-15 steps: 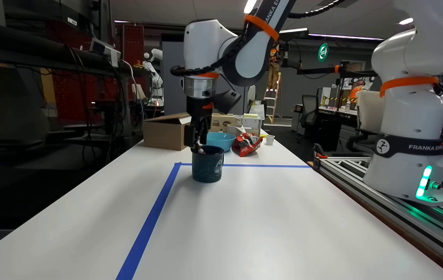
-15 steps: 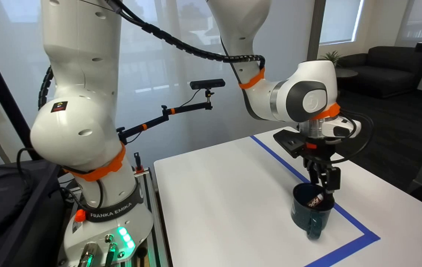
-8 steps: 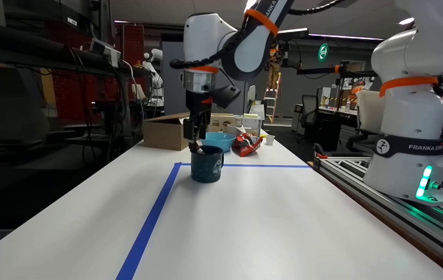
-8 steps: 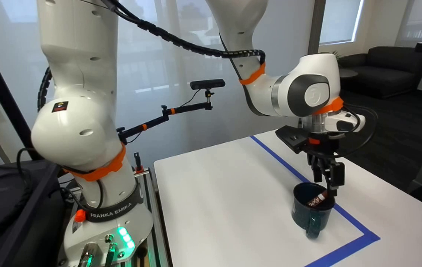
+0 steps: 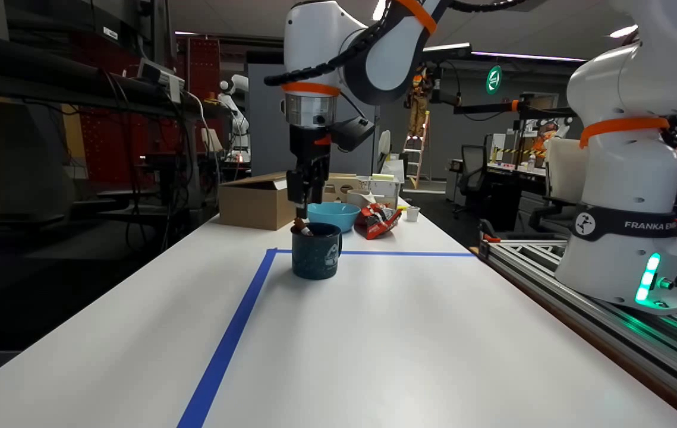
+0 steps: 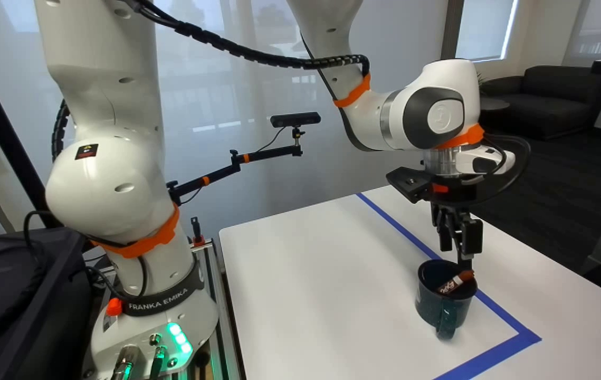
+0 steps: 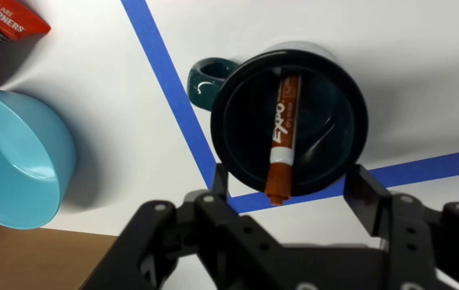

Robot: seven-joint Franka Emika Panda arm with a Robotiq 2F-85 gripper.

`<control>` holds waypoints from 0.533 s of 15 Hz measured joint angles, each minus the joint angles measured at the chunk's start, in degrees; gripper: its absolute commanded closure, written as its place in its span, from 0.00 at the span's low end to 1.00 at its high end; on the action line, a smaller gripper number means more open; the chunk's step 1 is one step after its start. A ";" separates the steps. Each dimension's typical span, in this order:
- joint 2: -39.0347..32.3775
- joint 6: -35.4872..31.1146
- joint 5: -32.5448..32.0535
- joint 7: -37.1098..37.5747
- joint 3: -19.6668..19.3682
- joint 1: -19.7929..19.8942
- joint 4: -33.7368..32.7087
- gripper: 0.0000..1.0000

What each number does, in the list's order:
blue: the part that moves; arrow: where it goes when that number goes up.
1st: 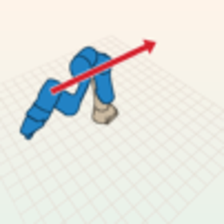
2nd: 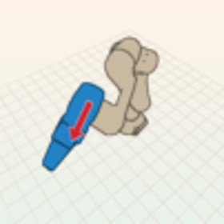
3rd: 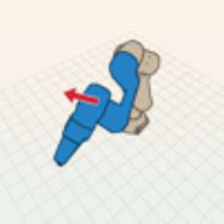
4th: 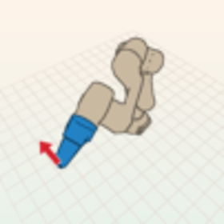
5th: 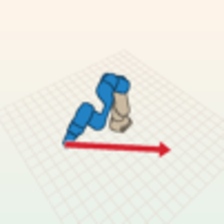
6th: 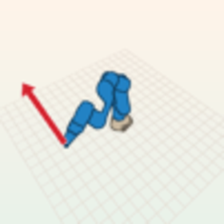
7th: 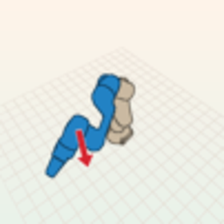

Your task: Put the marker on the table

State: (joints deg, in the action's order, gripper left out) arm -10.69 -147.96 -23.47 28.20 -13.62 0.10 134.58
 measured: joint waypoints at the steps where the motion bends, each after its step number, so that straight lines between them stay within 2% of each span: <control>1: 0.35 0.15 0.00 0.15 0.09 0.00 0.47 0.23; 8: 0.58 0.20 -0.01 1.16 0.23 0.35 2.75 0.25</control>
State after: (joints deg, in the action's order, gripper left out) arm -10.12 -147.75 -23.47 29.36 -13.39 0.45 137.33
